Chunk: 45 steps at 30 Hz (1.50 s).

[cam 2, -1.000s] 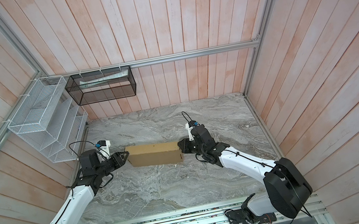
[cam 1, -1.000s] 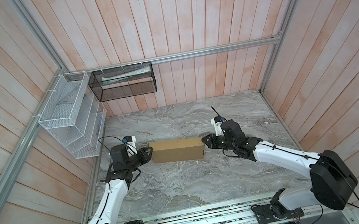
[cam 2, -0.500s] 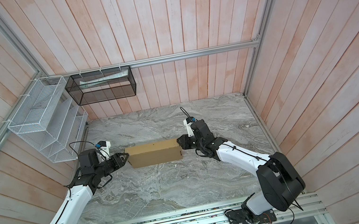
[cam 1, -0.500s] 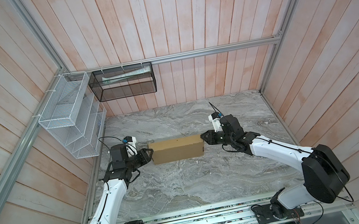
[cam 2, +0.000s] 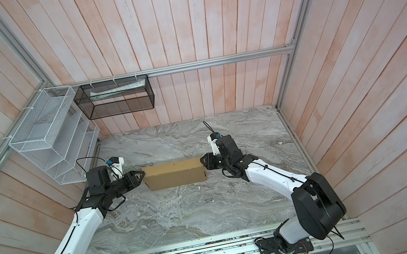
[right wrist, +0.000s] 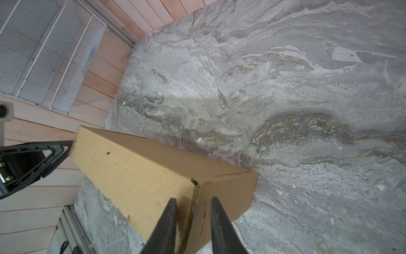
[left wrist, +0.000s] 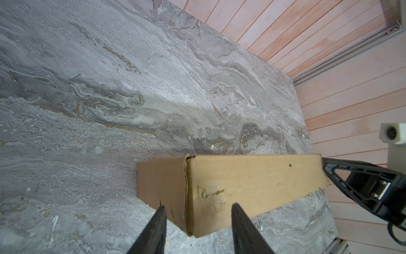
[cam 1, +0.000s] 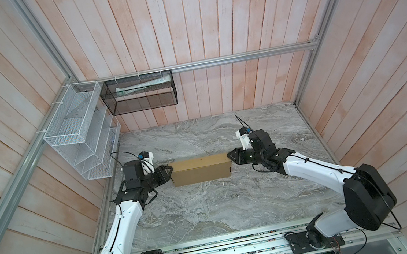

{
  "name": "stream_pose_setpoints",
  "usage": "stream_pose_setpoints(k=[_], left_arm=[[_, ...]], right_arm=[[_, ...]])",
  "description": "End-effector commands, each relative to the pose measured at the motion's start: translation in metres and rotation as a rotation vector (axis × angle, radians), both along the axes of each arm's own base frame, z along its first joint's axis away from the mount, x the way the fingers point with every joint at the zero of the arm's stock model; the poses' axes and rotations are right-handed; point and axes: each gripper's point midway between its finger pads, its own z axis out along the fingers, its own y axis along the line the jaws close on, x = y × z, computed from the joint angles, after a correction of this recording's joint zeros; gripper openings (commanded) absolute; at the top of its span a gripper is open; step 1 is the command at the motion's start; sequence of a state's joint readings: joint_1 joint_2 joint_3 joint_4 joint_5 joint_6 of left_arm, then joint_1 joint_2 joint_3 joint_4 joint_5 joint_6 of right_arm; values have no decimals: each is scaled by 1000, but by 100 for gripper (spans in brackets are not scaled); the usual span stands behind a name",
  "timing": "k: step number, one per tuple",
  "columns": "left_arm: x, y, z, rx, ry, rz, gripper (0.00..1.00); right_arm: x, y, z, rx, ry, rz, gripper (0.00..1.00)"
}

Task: Fold the paper box

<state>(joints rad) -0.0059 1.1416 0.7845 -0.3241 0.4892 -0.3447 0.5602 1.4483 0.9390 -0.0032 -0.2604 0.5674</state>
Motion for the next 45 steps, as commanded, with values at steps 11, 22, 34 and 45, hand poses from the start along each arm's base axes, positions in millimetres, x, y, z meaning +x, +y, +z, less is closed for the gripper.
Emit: stream_pose_setpoints(k=[11, 22, 34, 45], left_arm=[[-5, -2, -12, 18, 31, -29, 46], [-13, -2, -19, 15, 54, -28, 40], [-24, -3, -18, 2, 61, -30, 32], [-36, -4, -19, -14, 69, -22, 30]], right_arm=[[-4, 2, 1, -15, 18, 38, 28], [-8, 0, 1, -30, 20, 47, 28], [-20, -5, 3, -49, 6, 54, 27], [-34, -5, 5, -67, -3, 76, 27]])
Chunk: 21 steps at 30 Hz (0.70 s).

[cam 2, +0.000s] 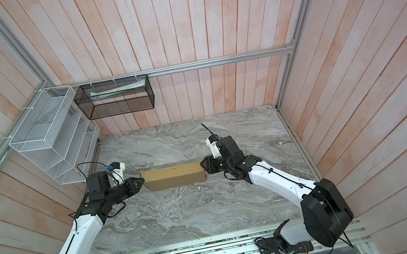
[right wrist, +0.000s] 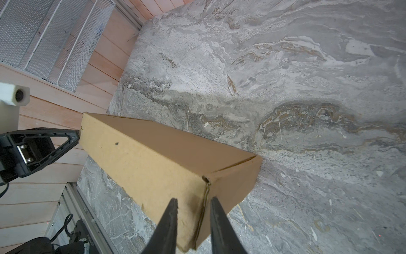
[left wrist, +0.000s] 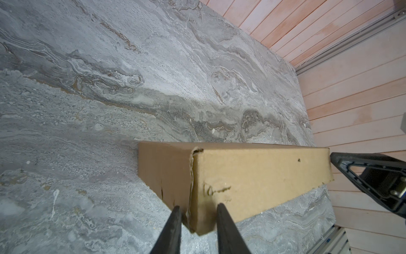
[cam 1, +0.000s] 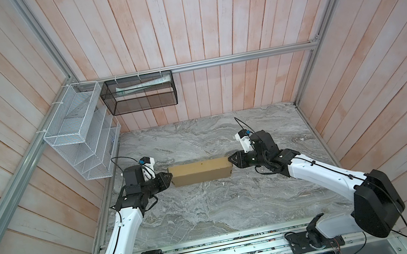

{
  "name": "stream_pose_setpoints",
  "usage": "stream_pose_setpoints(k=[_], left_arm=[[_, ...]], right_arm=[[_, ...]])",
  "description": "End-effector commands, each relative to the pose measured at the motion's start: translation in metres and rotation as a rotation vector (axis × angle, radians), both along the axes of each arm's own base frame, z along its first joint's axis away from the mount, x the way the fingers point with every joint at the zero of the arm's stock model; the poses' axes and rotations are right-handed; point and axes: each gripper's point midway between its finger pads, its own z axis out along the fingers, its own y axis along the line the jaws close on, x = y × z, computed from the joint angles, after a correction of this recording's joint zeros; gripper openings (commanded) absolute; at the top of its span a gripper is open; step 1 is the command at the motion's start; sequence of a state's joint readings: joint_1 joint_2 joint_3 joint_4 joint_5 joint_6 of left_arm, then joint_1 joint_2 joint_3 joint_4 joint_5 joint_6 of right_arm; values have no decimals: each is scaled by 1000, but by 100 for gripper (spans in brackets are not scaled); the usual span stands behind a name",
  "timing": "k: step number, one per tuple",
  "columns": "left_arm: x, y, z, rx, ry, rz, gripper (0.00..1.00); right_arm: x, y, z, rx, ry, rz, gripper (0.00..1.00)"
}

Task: Fold the paper box

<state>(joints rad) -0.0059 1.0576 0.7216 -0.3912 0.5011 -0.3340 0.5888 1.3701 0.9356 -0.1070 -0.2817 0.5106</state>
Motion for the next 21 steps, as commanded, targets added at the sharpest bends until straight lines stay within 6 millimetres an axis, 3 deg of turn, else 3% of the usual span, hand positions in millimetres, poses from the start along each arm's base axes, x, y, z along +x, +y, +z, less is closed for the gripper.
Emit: stream_pose_setpoints(k=[1, 21], left_arm=[[-10, -2, -7, -15, 31, -5, 30], [-26, -3, -13, -29, 55, 5, 30]], right_arm=[[-8, -6, -5, -29, 2, -2, 27], [-30, -4, -14, -26, 26, 4, 26]])
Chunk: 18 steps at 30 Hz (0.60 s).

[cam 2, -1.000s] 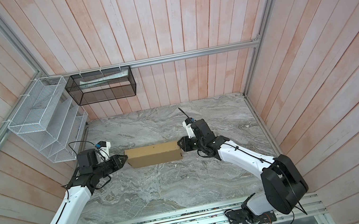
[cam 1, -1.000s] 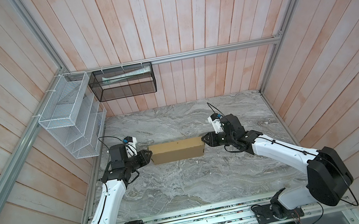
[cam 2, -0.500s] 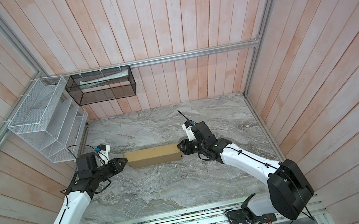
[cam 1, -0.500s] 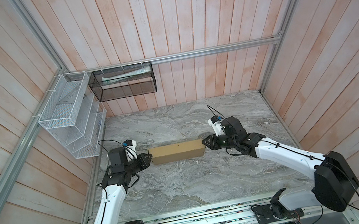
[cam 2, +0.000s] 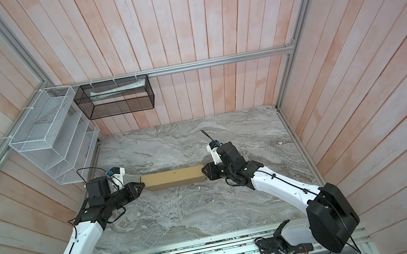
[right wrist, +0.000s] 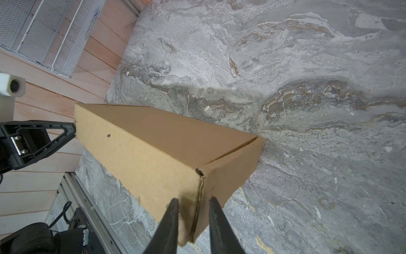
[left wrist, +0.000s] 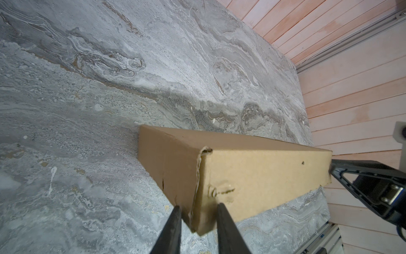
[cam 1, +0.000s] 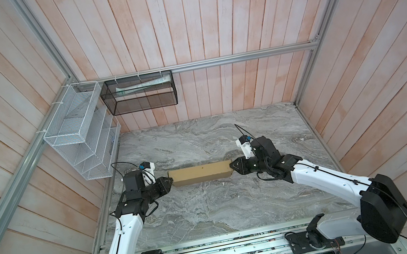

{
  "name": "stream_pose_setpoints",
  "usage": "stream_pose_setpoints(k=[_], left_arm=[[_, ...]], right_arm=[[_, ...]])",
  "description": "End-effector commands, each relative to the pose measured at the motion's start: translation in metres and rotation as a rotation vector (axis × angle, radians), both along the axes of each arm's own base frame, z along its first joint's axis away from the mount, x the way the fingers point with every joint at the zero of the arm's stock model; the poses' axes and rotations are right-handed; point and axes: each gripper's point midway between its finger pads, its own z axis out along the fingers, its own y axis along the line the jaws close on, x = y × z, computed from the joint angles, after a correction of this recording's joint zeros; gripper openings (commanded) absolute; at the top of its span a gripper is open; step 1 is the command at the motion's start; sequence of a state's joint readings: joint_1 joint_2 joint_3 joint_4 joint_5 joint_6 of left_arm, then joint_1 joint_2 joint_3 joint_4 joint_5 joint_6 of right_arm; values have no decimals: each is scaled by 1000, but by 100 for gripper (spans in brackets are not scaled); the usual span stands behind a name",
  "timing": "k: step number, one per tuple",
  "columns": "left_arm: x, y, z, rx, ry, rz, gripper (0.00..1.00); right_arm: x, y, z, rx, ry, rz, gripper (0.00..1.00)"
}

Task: Fold the paper box

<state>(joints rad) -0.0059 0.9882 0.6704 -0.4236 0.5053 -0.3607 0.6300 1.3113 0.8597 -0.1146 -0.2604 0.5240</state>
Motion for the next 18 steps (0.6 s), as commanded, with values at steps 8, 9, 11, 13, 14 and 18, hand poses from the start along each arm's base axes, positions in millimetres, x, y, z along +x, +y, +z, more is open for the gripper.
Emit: stream_pose_setpoints(k=[8, 9, 11, 13, 14, 18], left_arm=[[-11, -4, -7, -22, 38, -5, 30], [-11, -4, -7, -24, 41, -7, 30], [-11, -5, -6, -27, 45, -8, 30], [-12, -6, -7, -28, 52, -7, 30], [-13, -6, -8, -30, 59, -4, 30], [-15, -9, -9, -37, 74, -2, 30]], right_arm=[[-11, -3, -1, -6, 2, -21, 25], [-11, -2, -1, -6, 2, -20, 25], [-11, -2, -2, -7, 4, -22, 25], [-12, -3, -3, -9, 6, -27, 25], [-12, -3, -3, -7, 7, -26, 25], [-13, -3, -5, -6, 9, -30, 25]])
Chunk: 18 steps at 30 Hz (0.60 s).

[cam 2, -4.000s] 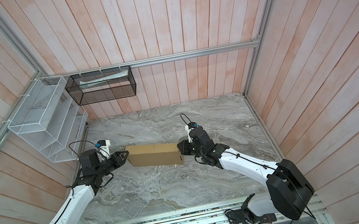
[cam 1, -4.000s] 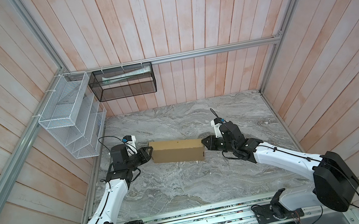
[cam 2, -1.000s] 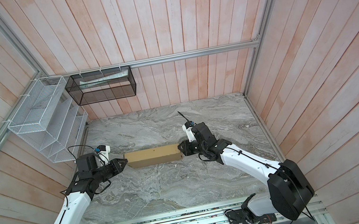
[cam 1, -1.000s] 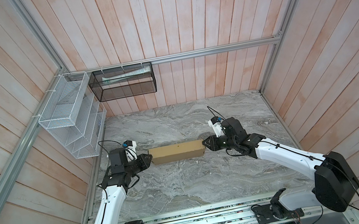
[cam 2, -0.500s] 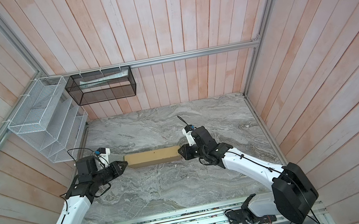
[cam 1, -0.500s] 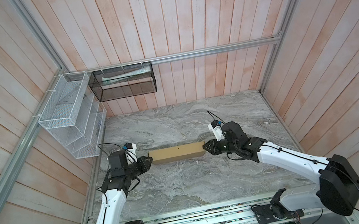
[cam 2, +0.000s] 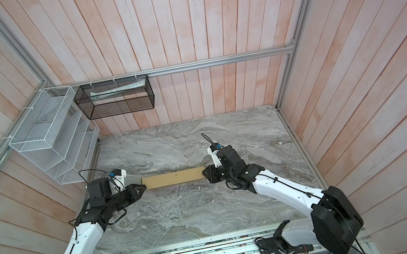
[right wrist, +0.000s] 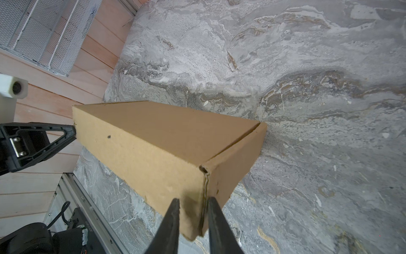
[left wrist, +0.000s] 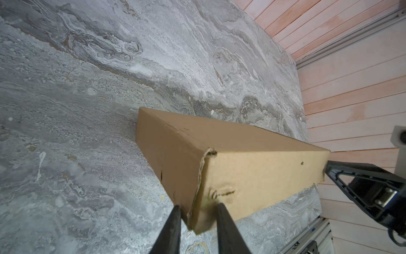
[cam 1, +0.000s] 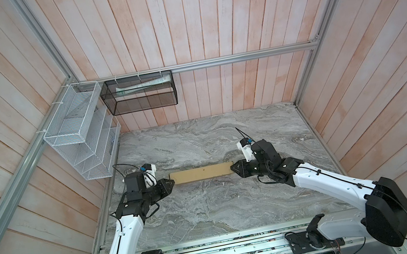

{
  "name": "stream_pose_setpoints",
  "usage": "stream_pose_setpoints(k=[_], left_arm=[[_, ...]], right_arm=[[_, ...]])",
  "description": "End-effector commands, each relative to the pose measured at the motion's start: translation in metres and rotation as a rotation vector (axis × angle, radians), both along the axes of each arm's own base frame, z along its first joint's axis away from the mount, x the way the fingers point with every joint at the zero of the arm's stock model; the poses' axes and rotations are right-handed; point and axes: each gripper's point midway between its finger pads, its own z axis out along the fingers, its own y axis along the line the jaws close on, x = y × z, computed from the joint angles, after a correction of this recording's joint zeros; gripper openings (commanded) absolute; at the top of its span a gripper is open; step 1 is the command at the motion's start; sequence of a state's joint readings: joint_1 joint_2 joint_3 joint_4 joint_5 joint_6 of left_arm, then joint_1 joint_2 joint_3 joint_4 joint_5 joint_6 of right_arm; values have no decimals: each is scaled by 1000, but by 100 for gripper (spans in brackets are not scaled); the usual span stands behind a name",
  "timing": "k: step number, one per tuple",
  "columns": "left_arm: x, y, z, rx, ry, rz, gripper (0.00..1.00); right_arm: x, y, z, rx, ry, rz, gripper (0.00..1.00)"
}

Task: Fold the paper box

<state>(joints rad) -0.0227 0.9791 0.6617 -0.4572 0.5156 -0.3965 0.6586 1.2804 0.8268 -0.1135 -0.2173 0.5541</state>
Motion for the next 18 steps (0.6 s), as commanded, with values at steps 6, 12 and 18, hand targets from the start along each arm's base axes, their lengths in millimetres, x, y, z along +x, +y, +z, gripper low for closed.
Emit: stream_pose_setpoints(k=[6, 12, 18], left_arm=[[-8, -5, -3, -13, 36, 4, 31], [-9, -5, -5, -9, 45, 6, 32], [-8, -2, -8, 2, 56, 23, 32]], right_arm=[[-3, -1, -1, -2, -3, -7, 24], [-2, 0, -3, -4, -2, -4, 24], [-1, 0, -2, -5, -5, -3, 24]])
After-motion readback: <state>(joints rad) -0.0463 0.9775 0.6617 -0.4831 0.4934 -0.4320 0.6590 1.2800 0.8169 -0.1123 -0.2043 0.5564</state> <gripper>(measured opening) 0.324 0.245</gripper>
